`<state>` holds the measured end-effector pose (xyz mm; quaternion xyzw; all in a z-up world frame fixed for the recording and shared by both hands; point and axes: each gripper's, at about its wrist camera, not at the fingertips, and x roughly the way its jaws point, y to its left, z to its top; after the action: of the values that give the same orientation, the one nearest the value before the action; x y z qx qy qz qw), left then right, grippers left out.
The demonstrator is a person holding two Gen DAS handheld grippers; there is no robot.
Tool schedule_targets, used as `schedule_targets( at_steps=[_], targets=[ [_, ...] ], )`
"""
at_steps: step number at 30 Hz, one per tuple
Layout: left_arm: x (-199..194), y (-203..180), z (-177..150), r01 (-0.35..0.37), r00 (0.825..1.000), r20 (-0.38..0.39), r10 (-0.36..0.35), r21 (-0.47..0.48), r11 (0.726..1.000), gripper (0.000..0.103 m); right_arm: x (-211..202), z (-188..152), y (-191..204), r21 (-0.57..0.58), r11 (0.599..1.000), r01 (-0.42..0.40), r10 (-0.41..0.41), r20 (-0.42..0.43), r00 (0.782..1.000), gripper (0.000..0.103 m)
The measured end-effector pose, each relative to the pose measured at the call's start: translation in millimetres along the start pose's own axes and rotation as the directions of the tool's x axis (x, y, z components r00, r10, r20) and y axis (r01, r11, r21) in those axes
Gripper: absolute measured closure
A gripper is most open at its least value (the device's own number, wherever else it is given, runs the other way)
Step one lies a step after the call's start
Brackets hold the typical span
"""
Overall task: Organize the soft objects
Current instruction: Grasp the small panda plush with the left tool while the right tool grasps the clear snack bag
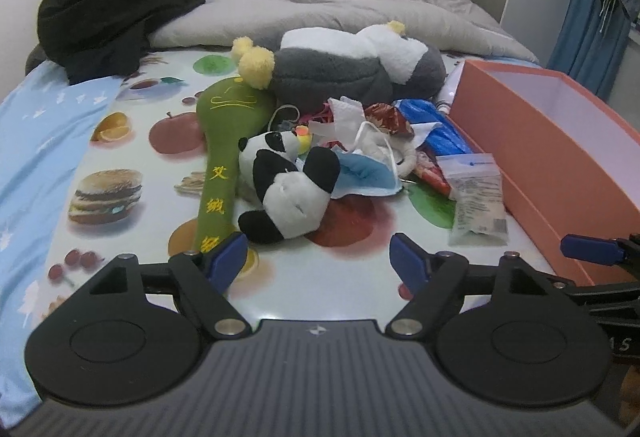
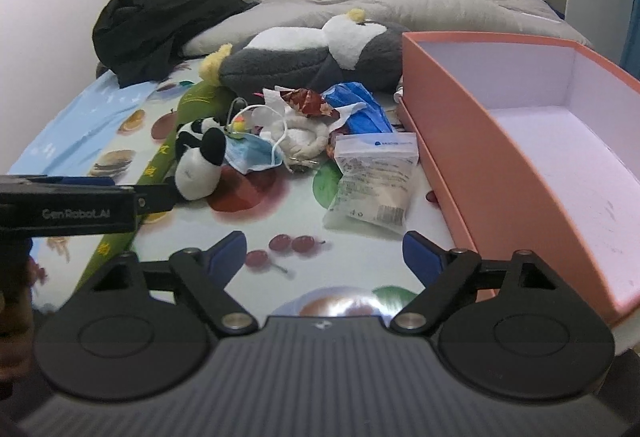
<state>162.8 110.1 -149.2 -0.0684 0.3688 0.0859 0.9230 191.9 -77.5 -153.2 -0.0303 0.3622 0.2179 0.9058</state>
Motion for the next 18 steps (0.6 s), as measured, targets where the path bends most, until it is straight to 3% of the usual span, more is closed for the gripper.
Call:
schedule_targets(
  at_steps=[6, 10, 18],
  targets=[
    [30, 6, 15, -0.006, 1.000, 0.000, 0.006, 0.018, 1.000, 0.024, 32, 8, 3, -0.014, 1.000, 0.021, -0.021, -0.003, 1.000, 0.016],
    [49, 9, 24, -0.009, 1.000, -0.003, 0.009, 0.019, 1.000, 0.025, 52, 16, 2, -0.028, 0.996, 0.081, -0.081, -0.004, 0.997, 0.016],
    [80, 17, 30, -0.019, 0.999, -0.029, 0.018, -0.021, 1.000, 0.025, 82, 27, 0, -0.045, 0.989, 0.138, -0.139, -0.029, 0.990, 0.016]
  ],
)
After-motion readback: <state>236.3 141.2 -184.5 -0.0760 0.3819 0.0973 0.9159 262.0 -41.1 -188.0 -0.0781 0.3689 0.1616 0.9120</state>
